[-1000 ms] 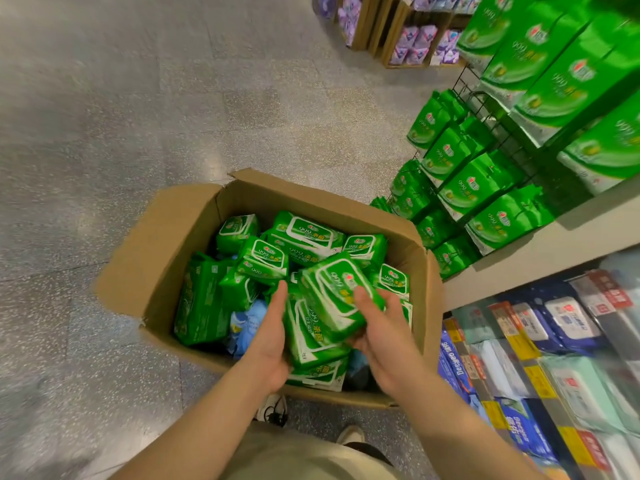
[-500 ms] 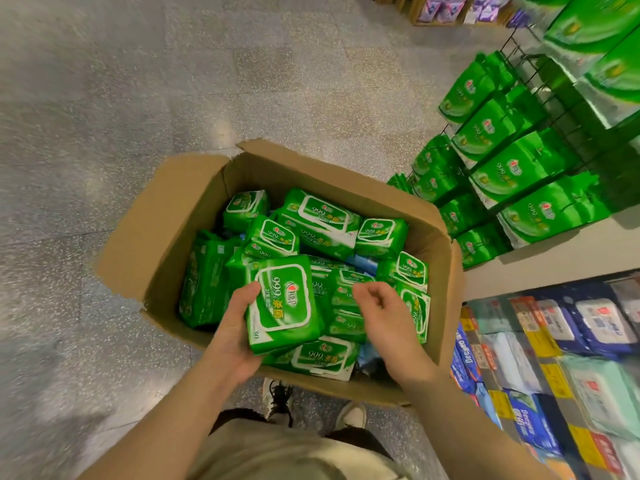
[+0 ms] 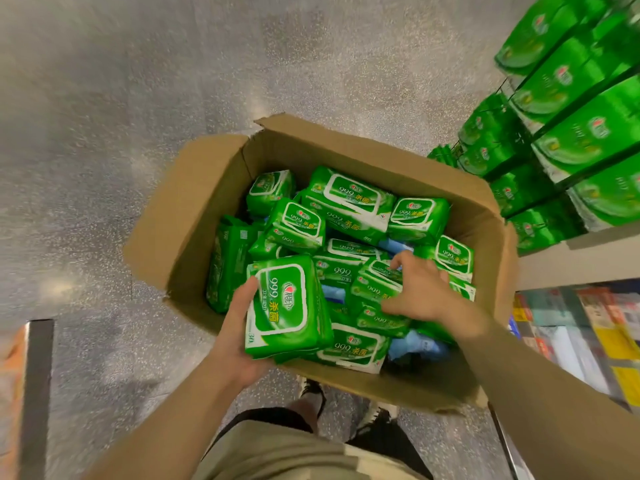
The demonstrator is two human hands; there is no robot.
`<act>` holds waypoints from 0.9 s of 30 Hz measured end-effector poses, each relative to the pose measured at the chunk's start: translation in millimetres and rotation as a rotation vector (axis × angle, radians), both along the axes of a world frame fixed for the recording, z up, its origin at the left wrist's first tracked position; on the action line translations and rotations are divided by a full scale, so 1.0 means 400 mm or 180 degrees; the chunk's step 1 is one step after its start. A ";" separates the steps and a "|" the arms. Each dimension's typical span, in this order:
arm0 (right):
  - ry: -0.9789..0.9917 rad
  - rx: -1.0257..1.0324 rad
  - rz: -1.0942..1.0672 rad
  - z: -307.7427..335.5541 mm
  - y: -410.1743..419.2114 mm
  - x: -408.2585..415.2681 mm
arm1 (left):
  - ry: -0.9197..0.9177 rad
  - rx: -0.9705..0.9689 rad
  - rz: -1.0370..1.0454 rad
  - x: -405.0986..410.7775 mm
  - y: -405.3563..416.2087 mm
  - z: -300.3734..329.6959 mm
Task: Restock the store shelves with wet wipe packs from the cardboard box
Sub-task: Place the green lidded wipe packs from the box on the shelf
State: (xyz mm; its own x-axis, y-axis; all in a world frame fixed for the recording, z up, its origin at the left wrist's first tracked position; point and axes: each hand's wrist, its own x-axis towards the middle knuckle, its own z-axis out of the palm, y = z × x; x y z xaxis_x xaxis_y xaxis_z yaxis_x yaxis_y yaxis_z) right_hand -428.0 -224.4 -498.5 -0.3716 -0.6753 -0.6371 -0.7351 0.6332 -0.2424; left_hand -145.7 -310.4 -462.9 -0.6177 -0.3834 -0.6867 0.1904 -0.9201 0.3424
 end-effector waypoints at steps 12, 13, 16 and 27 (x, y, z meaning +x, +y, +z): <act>-0.0767 -0.1981 -0.1496 0.417 0.030 0.241 | -0.0462 -0.0799 0.0024 -0.120 0.032 0.048; -0.0486 -0.1916 -0.1175 0.429 0.032 0.261 | -0.0412 -0.0838 -0.0038 -0.135 0.038 0.066; -0.0301 -0.2024 -0.0824 0.439 0.041 0.284 | -0.0314 -0.0585 -0.0092 -0.165 0.052 0.104; -0.1933 -0.2133 -0.1479 0.427 0.051 0.223 | 0.0151 -0.0436 0.0068 -0.146 0.049 0.146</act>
State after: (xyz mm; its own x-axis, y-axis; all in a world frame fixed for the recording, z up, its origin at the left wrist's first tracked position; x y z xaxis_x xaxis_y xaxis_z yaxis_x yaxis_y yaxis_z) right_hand -339.0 -204.2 -327.6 -0.4278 -0.8338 -0.3490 -0.0852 0.4216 -0.9028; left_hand -204.1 -290.8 -404.5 -0.6391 -0.4847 -0.5972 0.2284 -0.8610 0.4545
